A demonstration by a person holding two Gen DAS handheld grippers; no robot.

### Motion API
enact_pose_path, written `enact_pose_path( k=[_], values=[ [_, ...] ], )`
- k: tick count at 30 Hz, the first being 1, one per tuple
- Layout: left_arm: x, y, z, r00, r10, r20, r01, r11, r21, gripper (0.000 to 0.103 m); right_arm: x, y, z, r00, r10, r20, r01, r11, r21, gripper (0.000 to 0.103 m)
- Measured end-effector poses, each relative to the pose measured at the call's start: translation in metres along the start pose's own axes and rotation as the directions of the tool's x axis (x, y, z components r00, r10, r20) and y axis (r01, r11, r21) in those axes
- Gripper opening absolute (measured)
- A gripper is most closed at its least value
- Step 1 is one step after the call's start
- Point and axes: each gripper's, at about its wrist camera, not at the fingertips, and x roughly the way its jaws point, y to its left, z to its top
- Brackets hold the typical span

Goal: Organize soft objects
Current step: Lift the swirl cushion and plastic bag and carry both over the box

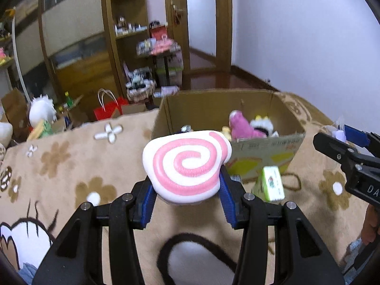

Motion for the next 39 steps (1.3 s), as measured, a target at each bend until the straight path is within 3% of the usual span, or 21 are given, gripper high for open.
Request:
enact_pose_path(
  k=[16, 27, 39],
  values=[
    [-0.028, 0.015, 0.027, 0.985, 0.035, 0.170, -0.042, 0.999, 0.034, 0.047, -0.025, 0.010, 0.034, 0.978, -0.072, 0.194, 0.082, 0.996, -0.045, 0.080],
    [-0.010, 0.017, 0.045, 0.970, 0.041, 0.238, -0.059, 0.996, 0.067, 0.047, -0.015, 0.013, 0.051, 0.958, -0.121, 0.258, 0.139, 0.989, -0.053, 0.080],
    [0.019, 0.004, 0.055, 0.968, 0.020, 0.250, -0.046, 0.994, 0.097, 0.048, 0.003, 0.000, 0.062, 0.956, -0.091, 0.281, 0.101, 0.995, -0.023, 0.080]
  ],
)
